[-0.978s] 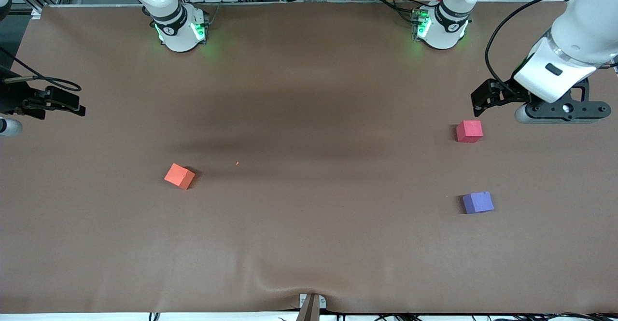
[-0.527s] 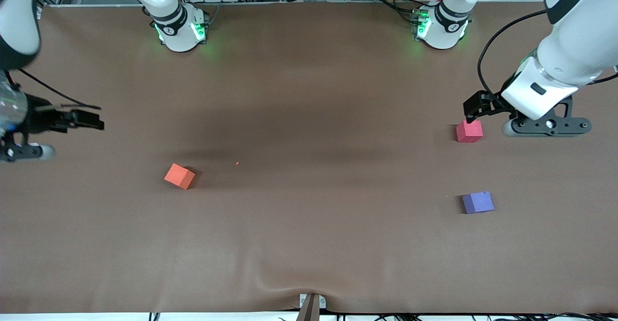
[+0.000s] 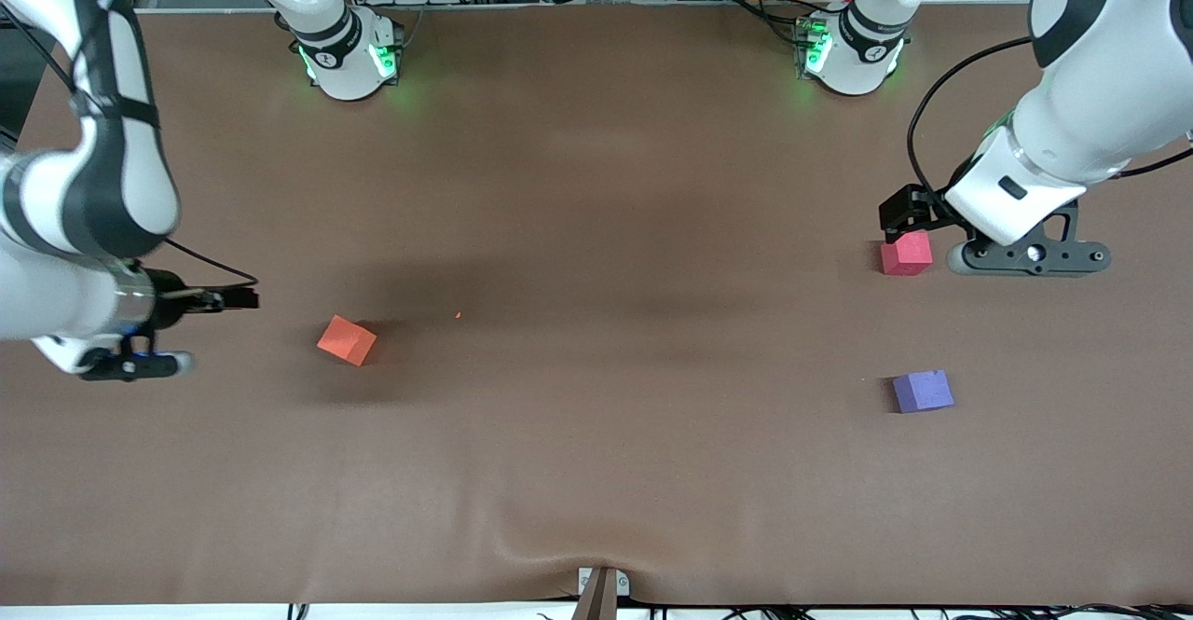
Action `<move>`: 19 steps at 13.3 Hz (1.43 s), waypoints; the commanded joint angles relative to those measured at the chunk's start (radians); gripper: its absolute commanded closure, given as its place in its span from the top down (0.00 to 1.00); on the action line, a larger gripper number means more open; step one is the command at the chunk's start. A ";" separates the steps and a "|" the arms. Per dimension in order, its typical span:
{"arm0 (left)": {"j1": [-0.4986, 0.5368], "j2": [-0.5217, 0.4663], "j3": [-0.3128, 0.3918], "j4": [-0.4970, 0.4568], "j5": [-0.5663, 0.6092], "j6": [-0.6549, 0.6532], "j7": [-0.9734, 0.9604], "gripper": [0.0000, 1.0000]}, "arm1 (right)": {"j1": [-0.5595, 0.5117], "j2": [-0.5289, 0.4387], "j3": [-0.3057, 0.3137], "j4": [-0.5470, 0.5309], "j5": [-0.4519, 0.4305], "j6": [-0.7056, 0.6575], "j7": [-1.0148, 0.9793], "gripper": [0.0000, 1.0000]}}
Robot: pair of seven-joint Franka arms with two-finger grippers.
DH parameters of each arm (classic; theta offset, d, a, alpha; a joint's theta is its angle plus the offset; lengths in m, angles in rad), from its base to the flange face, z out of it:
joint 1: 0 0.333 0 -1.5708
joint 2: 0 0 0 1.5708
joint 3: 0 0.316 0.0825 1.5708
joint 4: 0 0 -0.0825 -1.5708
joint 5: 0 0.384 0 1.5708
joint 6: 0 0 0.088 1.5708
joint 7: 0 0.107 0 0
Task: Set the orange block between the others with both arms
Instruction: 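Reach the right gripper down to the orange cube and close on it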
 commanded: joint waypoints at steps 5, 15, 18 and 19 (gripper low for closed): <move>-0.003 0.038 -0.005 0.008 0.002 -0.002 -0.018 1.00 | 0.102 0.067 0.001 -0.065 0.031 0.145 0.100 1.00; 0.002 0.049 -0.005 0.006 -0.001 0.003 -0.018 1.00 | 0.125 0.163 0.001 -0.160 0.088 0.346 0.363 1.00; 0.000 0.049 -0.005 0.006 -0.003 0.003 -0.018 1.00 | 0.114 0.173 -0.001 -0.162 0.085 0.348 0.358 1.00; -0.001 0.049 -0.005 0.008 -0.003 0.003 -0.018 1.00 | 0.114 0.176 -0.001 -0.162 0.085 0.351 0.360 1.00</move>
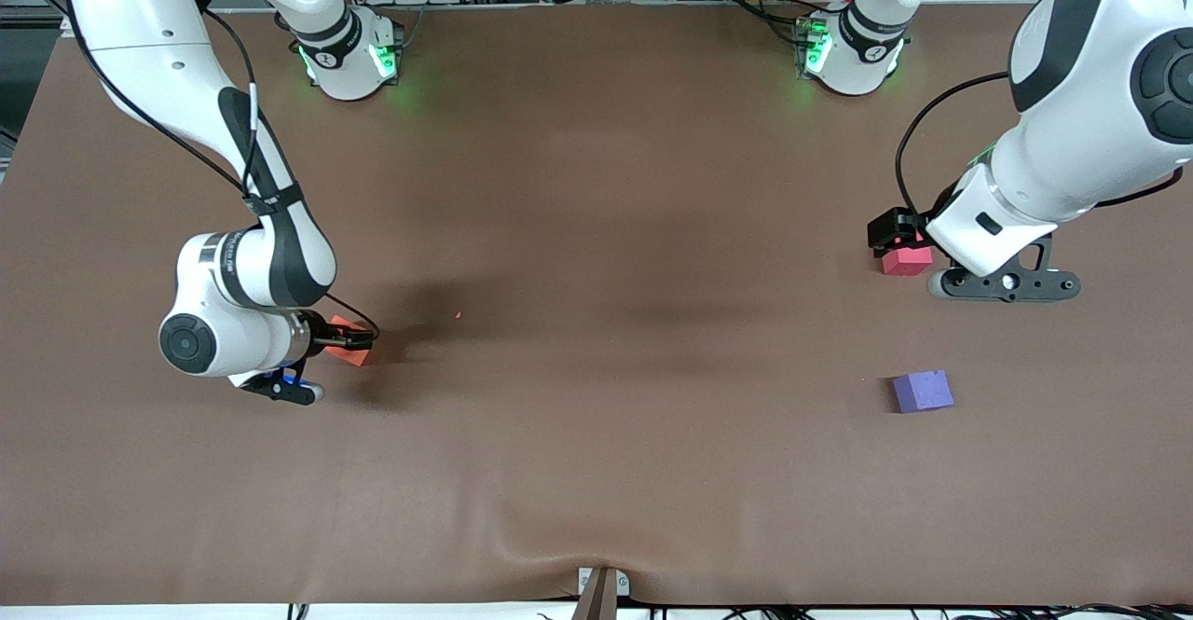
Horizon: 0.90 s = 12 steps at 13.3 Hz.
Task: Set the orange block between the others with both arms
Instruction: 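Reach the right gripper down to the orange cube and close on it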
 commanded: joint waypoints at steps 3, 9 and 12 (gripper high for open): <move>0.002 0.001 -0.005 0.008 -0.004 0.001 -0.018 1.00 | -0.006 0.003 -0.001 -0.016 0.012 0.022 0.011 1.00; 0.000 0.002 -0.005 0.008 -0.006 0.002 -0.018 1.00 | -0.004 0.034 -0.001 -0.016 0.005 0.077 0.005 0.92; 0.000 0.002 -0.005 0.008 -0.007 0.002 -0.018 1.00 | -0.006 0.034 -0.001 -0.016 0.005 0.100 0.000 0.66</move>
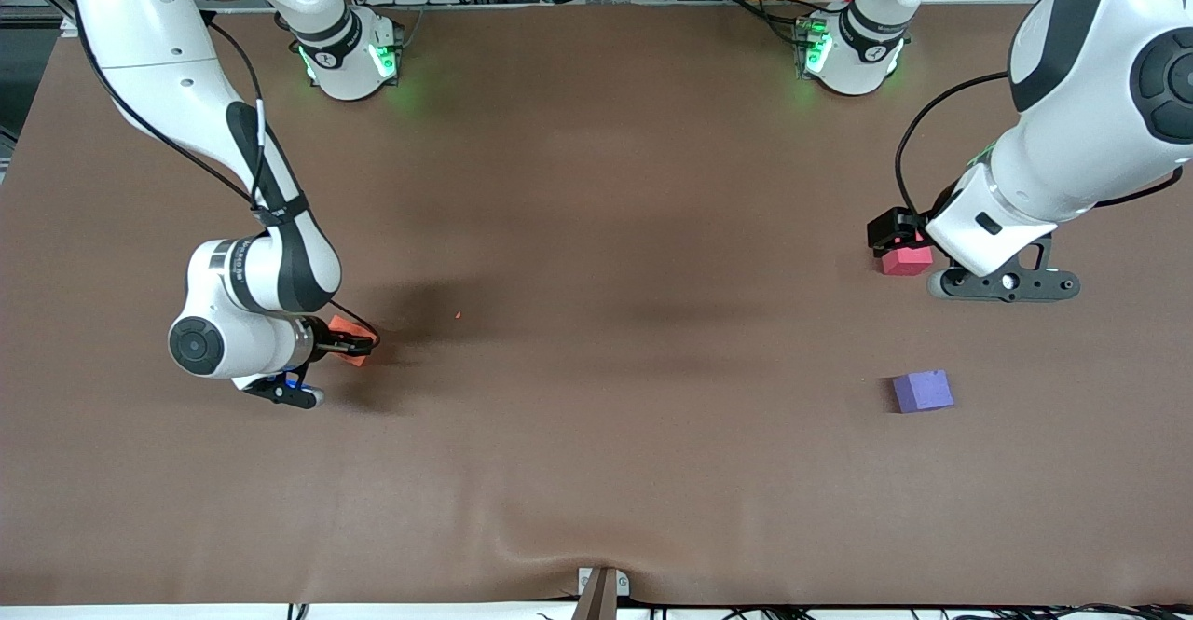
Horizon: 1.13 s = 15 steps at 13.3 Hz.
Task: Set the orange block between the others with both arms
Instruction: 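Carry the orange cube toward table center while the left gripper nears the purple cube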
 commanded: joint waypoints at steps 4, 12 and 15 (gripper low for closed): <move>0.001 0.002 -0.005 0.008 -0.007 0.004 -0.018 1.00 | -0.002 -0.013 0.003 0.010 0.002 0.036 -0.008 0.46; 0.001 0.005 -0.004 0.008 -0.006 0.007 -0.018 1.00 | 0.153 -0.015 0.009 0.130 0.061 0.033 -0.003 0.47; 0.024 0.037 0.007 0.014 -0.009 0.007 -0.013 1.00 | 0.269 -0.009 0.010 0.144 0.063 0.034 0.009 0.47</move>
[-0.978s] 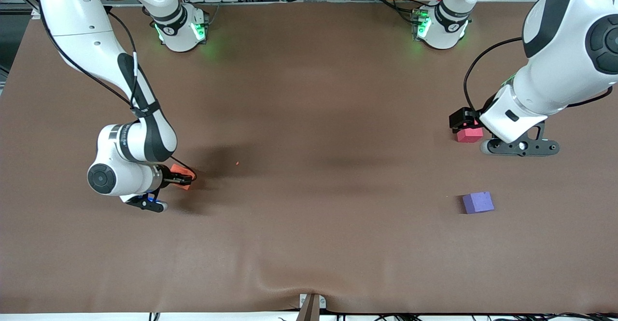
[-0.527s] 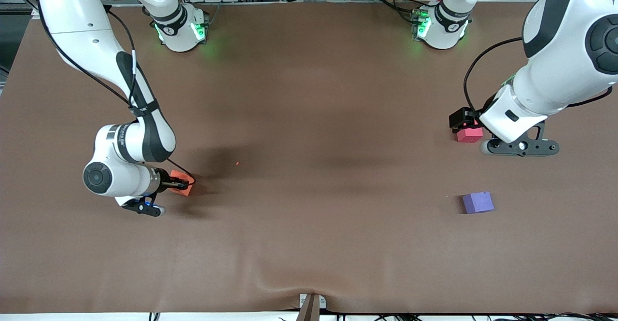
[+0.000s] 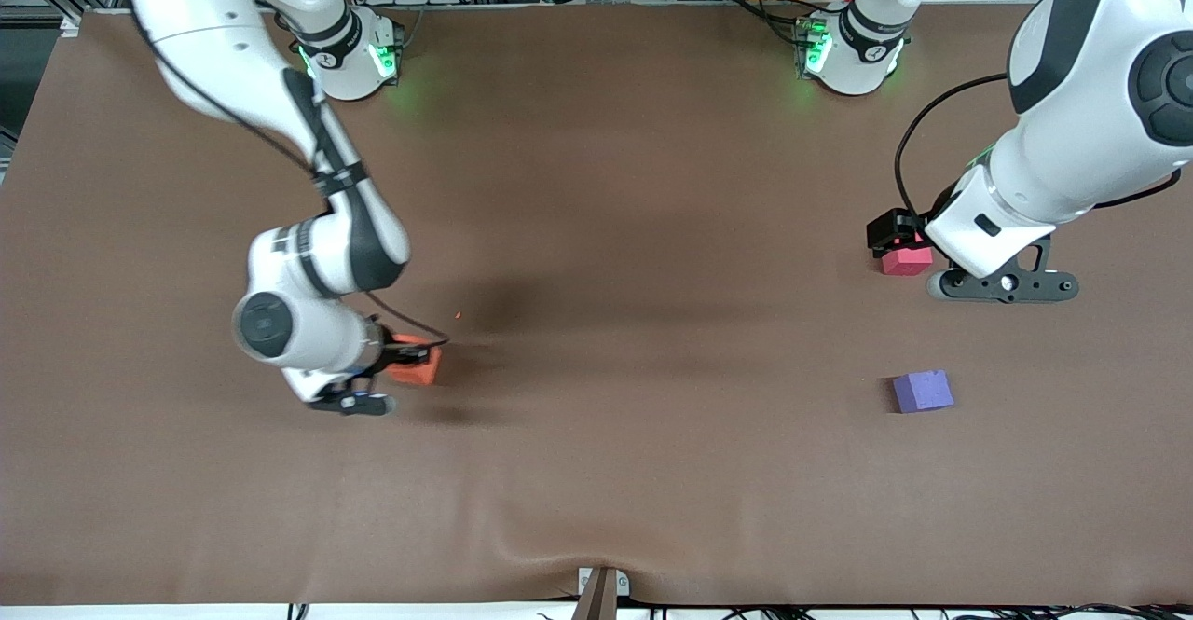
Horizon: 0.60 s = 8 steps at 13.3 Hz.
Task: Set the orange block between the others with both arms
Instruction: 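Carry the orange cube toward table center while the left gripper nears the purple cube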
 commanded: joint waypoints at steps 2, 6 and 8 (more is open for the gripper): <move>0.046 0.026 0.006 0.012 -0.001 0.004 -0.018 1.00 | 0.112 0.003 -0.010 0.010 0.018 -0.003 0.017 0.48; 0.161 0.121 0.017 0.015 -0.012 0.006 0.003 1.00 | 0.180 0.007 -0.008 0.010 0.026 0.011 0.018 0.49; 0.167 0.165 0.020 0.017 -0.003 0.033 -0.021 1.00 | 0.204 0.023 -0.008 0.009 0.036 0.028 0.018 0.54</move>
